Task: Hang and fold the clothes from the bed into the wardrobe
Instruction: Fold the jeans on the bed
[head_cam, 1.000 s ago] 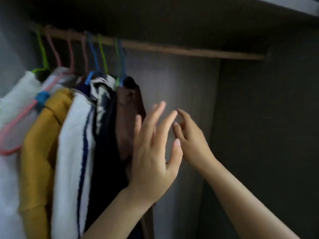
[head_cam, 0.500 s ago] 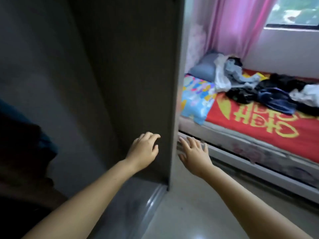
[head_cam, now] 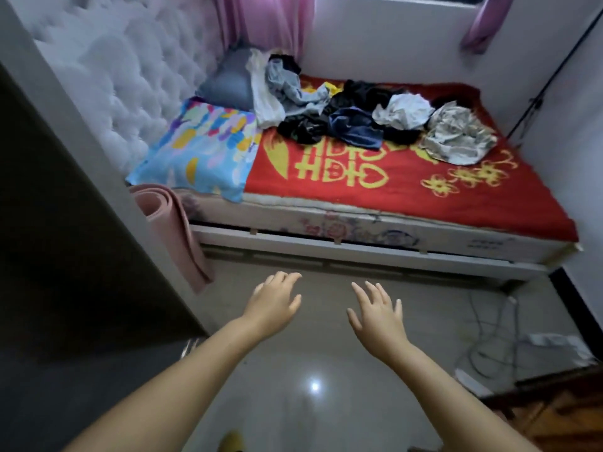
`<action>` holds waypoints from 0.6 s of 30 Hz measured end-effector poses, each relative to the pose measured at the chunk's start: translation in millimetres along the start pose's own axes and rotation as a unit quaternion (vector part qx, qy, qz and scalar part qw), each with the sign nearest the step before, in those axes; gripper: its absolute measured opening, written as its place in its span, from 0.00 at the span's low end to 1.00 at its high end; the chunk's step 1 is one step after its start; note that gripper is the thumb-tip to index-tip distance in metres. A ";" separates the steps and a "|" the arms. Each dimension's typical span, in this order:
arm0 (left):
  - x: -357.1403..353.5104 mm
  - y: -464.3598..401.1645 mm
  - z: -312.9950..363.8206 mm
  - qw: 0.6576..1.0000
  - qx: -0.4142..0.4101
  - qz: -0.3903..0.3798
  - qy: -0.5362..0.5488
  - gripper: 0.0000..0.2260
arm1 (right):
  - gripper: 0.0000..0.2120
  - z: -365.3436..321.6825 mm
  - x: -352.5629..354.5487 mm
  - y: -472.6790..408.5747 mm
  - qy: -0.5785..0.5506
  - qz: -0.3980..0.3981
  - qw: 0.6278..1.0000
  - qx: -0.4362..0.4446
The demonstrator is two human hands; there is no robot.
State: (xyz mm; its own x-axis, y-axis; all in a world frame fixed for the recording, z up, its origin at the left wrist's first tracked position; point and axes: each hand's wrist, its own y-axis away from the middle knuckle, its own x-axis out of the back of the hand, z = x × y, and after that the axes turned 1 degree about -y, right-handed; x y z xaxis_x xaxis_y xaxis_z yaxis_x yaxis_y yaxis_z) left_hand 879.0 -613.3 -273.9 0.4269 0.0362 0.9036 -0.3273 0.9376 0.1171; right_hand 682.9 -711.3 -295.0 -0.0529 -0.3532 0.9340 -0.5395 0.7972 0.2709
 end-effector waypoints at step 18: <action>29.1 -280.5 52.5 0.987 -0.145 -0.062 0.017 0.20 | 0.25 99.8 91.9 -192.8 -0.083 0.028 0.990 -0.107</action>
State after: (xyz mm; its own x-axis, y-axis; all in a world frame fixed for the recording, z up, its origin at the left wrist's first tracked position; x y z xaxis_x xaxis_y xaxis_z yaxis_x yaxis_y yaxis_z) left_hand 939.0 -893.4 -258.8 0.4786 -0.0784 0.8745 -0.0169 0.9950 0.0984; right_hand 698.2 -946.3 -284.6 -0.2235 -0.3674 0.9028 -0.3422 0.8969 0.2802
